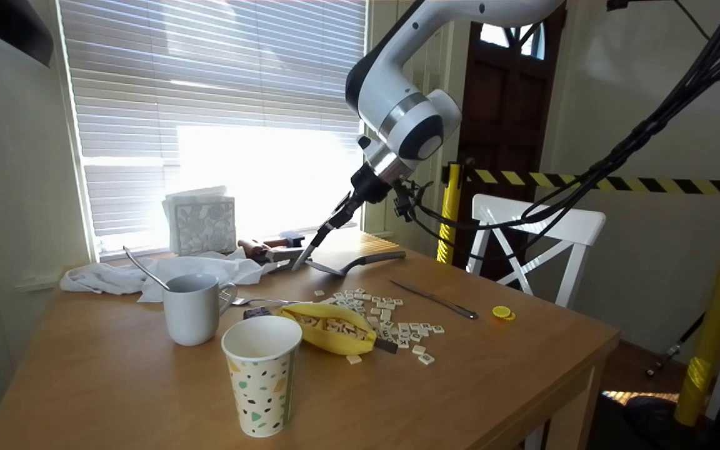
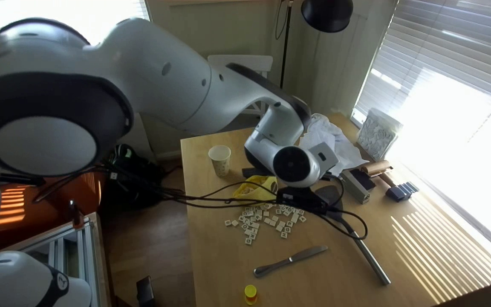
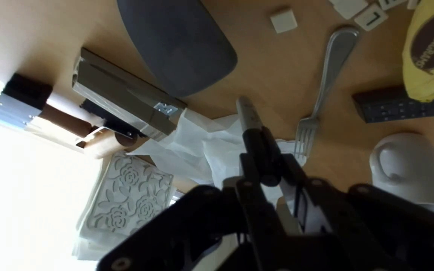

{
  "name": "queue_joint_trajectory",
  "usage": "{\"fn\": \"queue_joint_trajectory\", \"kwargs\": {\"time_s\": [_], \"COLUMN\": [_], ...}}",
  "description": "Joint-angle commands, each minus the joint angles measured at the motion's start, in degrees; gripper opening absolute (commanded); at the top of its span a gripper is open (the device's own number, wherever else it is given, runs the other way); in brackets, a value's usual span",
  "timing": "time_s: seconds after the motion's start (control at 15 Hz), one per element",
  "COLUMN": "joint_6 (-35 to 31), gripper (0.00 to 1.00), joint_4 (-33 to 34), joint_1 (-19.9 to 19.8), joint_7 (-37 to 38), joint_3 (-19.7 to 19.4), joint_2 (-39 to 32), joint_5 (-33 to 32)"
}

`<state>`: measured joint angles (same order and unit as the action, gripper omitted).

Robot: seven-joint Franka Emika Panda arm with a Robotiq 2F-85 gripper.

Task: Remove the marker from the cup

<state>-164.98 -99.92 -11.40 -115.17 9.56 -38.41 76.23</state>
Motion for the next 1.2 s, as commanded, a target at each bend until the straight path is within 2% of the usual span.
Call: {"fn": "queue_joint_trajectory", "kwargs": {"time_s": [0.0,0.27,0.47,0.73,1.13], "joint_6": [0.7,5.9,10.2,10.9,6.8], "gripper": [0.05,0.05,0.05,0.05,0.05], "joint_4": [5.6,6.1,5.5,4.0,4.2], "joint_1": [-3.7,-6.4,-7.2,-5.7,-2.3], "joint_7": [-4.3,-5.4,-5.1,-1.3,1.8], "joint_3": [2.1,3.0,2.9,0.3,-3.9], "joint_2": [-5.6,-7.9,-8.5,-9.1,-11.4], "joint_5": [6.6,9.3,7.9,3.1,-2.2]}}
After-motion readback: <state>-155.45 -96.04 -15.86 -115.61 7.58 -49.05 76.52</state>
